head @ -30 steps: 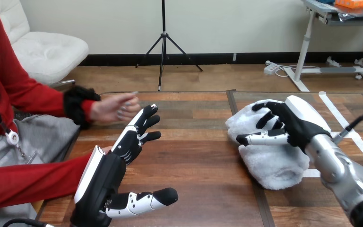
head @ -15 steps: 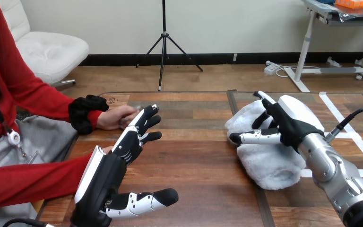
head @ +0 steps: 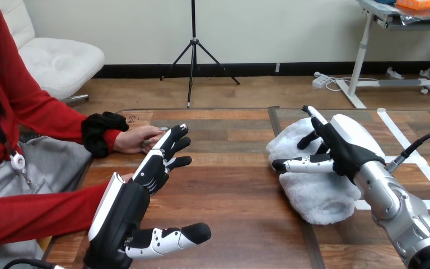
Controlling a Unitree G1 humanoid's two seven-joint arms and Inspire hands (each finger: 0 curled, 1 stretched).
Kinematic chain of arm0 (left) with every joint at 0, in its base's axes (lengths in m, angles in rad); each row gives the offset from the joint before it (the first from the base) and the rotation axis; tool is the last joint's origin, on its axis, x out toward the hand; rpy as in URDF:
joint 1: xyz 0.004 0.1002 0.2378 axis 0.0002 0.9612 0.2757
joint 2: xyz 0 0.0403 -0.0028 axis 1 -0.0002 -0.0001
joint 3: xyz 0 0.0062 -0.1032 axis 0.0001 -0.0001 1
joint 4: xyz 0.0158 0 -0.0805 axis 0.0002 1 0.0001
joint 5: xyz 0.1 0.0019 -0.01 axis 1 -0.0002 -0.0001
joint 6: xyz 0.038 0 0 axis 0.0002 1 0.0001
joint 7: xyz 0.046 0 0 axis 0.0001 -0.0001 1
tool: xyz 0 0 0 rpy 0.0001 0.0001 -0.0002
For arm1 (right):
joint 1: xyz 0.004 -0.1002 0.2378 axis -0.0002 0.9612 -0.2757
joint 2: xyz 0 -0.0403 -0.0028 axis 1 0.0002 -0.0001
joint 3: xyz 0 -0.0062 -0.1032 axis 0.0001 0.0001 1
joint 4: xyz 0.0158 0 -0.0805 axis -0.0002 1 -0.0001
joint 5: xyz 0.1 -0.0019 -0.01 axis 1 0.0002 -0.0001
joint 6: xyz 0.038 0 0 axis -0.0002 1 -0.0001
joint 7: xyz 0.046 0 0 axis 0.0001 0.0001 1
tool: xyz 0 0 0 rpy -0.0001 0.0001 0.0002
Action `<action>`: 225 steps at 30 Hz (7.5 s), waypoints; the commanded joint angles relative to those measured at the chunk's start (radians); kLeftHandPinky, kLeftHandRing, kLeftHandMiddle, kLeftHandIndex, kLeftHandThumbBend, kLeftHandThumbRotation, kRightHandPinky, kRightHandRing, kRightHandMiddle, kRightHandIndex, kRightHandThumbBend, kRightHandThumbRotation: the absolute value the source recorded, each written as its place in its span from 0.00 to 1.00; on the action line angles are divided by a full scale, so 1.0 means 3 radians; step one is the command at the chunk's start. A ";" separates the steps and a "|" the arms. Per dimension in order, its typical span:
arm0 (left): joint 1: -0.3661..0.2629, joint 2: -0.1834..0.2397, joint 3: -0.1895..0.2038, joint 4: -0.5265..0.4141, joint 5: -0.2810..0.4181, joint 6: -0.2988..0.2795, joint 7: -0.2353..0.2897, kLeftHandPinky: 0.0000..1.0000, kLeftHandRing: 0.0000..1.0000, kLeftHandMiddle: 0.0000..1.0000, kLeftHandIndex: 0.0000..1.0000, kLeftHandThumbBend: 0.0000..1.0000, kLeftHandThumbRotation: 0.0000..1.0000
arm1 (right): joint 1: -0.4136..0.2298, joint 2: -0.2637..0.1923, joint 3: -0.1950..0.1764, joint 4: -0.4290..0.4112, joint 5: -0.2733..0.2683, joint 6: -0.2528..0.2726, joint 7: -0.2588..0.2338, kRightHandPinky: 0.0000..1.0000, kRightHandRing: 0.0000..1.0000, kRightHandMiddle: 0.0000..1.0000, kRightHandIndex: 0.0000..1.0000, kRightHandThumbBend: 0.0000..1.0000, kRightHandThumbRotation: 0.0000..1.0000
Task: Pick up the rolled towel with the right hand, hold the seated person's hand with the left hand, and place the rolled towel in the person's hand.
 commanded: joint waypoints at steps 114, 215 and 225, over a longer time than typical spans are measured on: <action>-0.0289 -0.0005 0.0012 -0.0051 -0.0088 -0.0024 -0.0091 0.83 0.92 0.96 0.94 1.00 0.52 | -0.0585 -0.0276 -0.0321 -0.0673 -0.0211 0.1568 0.0683 0.27 0.36 0.48 0.94 1.00 0.78; -0.0118 -0.0118 -0.0026 -0.0080 -0.0222 -0.0015 -0.0274 0.83 0.92 0.95 0.94 1.00 0.50 | -0.2013 0.0430 0.0787 0.1937 -0.0737 0.1231 0.1386 1.00 1.00 1.00 0.99 0.90 1.00; -0.0119 -0.0126 -0.0008 -0.0081 -0.0181 -0.0052 -0.0255 0.83 0.92 0.95 0.94 1.00 0.51 | -0.2039 0.0488 0.0862 0.1946 -0.0793 0.1363 0.1406 0.64 0.91 0.96 0.93 0.92 0.99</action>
